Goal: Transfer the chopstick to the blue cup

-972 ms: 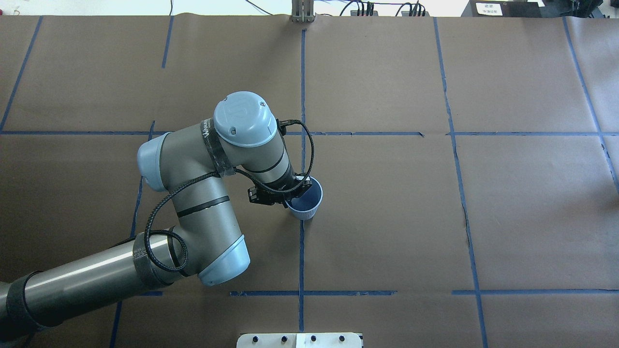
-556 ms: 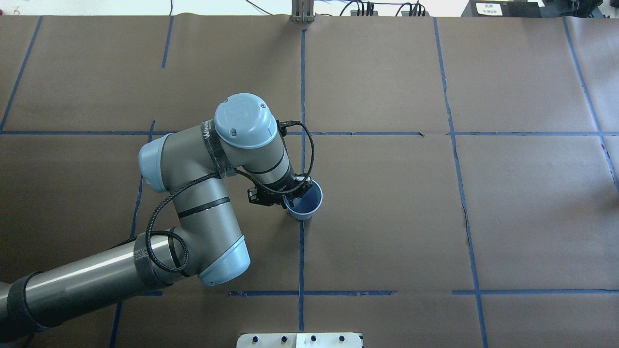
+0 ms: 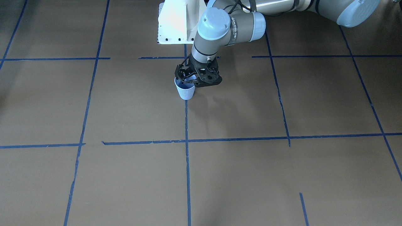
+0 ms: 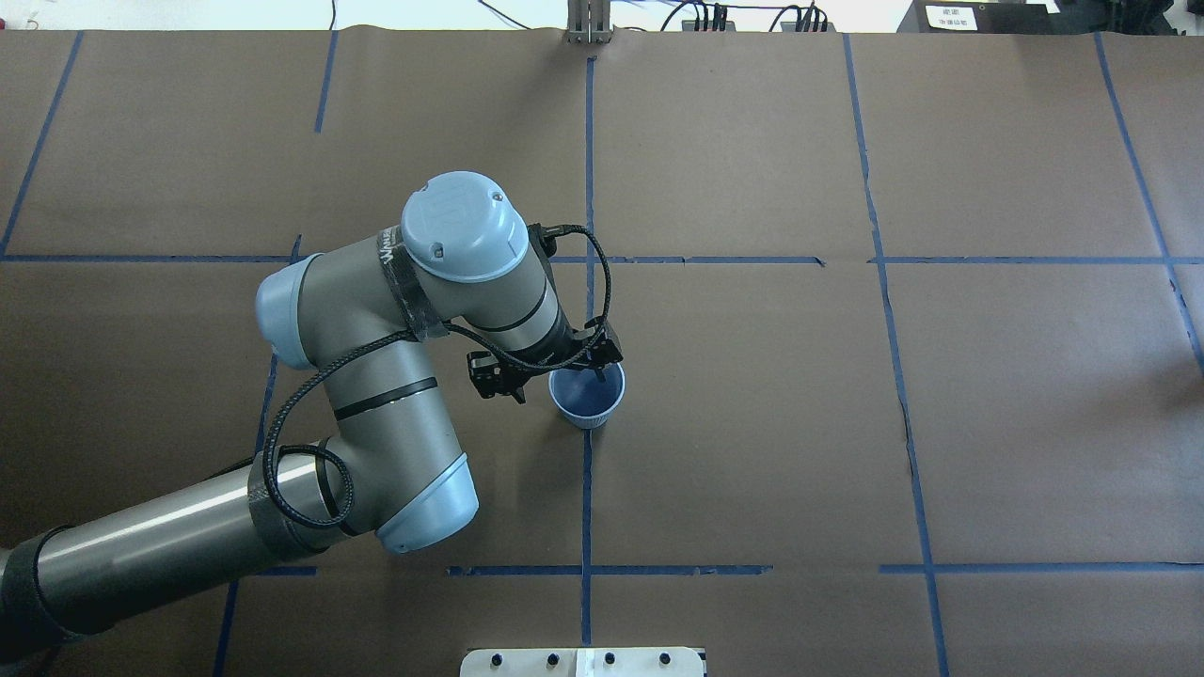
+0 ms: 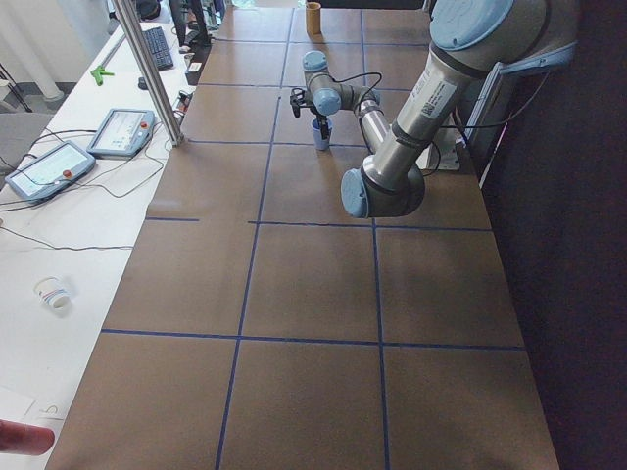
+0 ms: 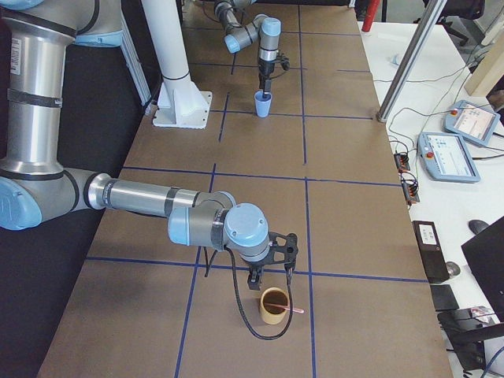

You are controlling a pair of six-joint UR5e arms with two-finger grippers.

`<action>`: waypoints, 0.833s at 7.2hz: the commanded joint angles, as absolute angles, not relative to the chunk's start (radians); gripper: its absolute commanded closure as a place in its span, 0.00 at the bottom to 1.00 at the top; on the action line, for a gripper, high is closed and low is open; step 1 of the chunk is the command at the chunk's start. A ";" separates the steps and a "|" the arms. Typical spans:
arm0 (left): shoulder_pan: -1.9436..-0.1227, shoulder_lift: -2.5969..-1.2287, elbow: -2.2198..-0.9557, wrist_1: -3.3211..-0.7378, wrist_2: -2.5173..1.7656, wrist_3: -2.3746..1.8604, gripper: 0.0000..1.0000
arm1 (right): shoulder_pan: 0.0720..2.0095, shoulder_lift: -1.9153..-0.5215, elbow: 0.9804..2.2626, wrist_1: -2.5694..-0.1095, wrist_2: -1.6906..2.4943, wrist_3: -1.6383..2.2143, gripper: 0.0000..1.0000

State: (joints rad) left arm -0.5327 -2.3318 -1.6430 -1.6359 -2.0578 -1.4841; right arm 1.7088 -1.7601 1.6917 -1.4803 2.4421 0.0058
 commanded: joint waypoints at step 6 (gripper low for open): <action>-0.863 -2.106 -2.113 -1.278 -2.229 -1.275 0.00 | 1.709 -1.750 1.667 -1.477 2.447 0.009 0.00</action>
State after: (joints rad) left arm -0.7934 -2.1534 -2.0610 -1.3164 -2.1943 -1.3263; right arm 1.7082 -1.7522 1.6773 -1.4833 2.4354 0.0036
